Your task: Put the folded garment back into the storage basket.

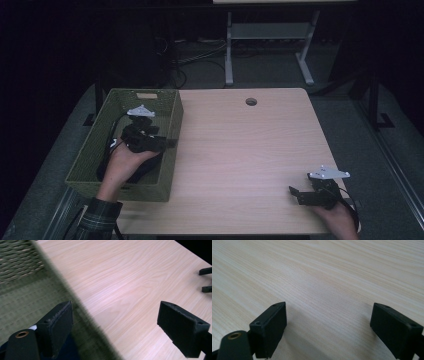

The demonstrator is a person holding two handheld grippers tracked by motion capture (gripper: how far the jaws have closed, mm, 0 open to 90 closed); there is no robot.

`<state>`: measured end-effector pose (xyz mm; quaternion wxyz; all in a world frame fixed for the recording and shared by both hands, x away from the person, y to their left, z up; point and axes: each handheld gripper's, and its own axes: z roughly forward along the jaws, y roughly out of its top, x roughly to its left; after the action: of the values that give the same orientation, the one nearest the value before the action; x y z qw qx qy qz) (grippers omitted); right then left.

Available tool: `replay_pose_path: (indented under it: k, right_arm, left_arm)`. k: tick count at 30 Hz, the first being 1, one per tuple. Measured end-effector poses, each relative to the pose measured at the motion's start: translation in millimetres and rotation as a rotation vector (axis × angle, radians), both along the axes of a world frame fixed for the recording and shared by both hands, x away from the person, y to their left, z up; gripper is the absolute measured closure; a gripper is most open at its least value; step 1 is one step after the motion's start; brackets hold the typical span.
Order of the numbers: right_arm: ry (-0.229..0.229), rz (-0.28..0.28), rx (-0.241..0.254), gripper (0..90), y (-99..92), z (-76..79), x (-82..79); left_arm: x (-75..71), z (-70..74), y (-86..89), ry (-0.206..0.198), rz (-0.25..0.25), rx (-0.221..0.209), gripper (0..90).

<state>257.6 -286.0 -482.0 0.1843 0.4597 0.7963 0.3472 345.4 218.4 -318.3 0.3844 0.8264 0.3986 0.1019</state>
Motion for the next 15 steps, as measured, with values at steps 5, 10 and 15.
replay_pose_path:
  k: [5,10,15]
  right_arm:
    - [0.003,-0.002,0.002,13.4,0.2,0.1,-0.2]
    - [0.003,-0.002,0.002,13.4,0.2,0.1,-0.2]
    - [0.004,-0.002,0.001,13.4,0.2,0.1,-0.2]
  left_arm:
    - [-1.5,-6.9,-22.3,-0.005,-0.036,-0.009,13.2]
    - [-4.4,-16.3,-45.2,-0.002,-0.078,0.002,13.2]
    - [-8.5,-26.1,-64.7,-0.001,-0.114,-0.004,13.2]
